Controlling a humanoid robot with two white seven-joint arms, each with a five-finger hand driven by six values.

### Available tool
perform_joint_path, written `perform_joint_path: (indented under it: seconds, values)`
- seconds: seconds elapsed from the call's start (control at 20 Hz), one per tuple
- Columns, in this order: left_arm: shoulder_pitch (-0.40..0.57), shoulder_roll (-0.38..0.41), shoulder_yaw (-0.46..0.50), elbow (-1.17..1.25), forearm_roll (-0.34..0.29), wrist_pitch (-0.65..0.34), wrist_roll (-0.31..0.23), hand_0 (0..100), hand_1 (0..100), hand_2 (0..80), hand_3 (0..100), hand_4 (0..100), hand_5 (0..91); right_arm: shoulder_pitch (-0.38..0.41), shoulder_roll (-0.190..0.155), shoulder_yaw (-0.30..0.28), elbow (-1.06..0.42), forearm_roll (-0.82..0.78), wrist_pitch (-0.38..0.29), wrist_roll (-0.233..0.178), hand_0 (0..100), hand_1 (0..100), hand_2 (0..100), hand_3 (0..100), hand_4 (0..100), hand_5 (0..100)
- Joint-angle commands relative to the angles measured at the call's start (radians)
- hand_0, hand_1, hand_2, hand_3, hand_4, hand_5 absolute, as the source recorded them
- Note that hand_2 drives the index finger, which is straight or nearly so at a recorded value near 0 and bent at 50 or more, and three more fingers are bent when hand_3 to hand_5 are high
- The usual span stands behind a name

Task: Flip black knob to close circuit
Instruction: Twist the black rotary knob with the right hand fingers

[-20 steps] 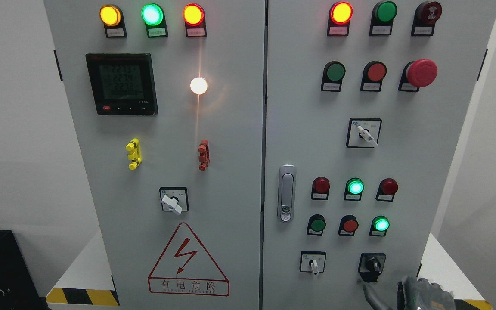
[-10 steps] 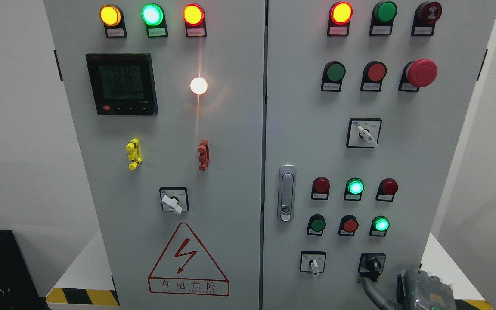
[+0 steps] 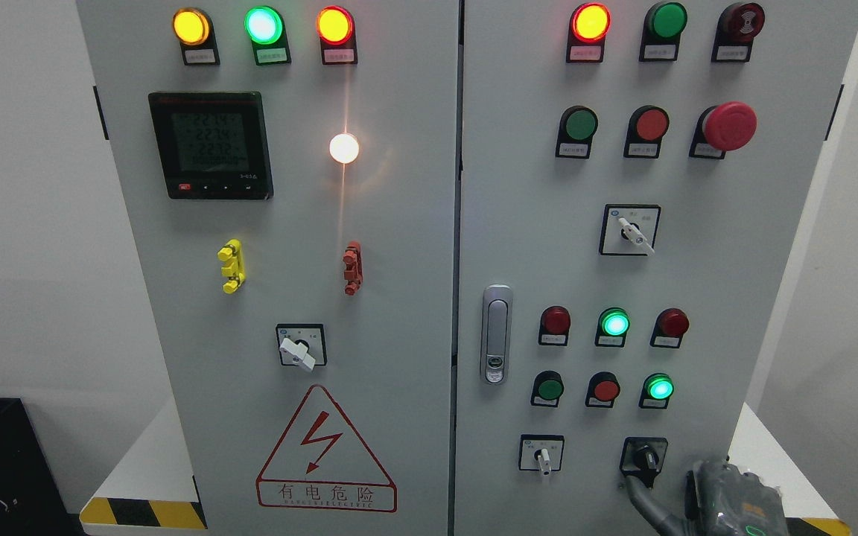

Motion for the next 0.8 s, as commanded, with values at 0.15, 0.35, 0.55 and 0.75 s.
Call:
perform_joint_path:
  seconds: [0.15, 0.35, 0.55, 0.75]
  values:
    - [0.0, 0.0, 0.001, 0.001, 0.0, -0.001, 0.0, 12, 56, 0.0, 0, 0, 0.0, -0.009, -0.003, -0.034, 0.014, -0.001, 0.002, -0.006, 0, 0, 91, 100, 97, 96]
    - [0.0, 0.0, -0.001, -0.001, 0.0, -0.001, 0.0, 12, 56, 0.0, 0, 0, 0.0, -0.016, -0.003, -0.045, 0.017, -0.001, 0.002, -0.009, 0, 0, 91, 100, 97, 96]
    - [0.0, 0.0, 0.001, -0.001, 0.0, -0.001, 0.002, 12, 56, 0.0, 0, 0, 0.0, -0.014, -0.003, -0.056, 0.018, -0.003, 0.0, -0.009, 0, 0, 91, 100, 97, 96]
    - [0.0, 0.0, 0.001, 0.001, 0.0, -0.001, 0.0, 12, 56, 0.0, 0, 0, 0.0, -0.014, -0.003, -0.059, 0.018, -0.004, -0.001, -0.011, 0, 0, 91, 100, 97, 96]
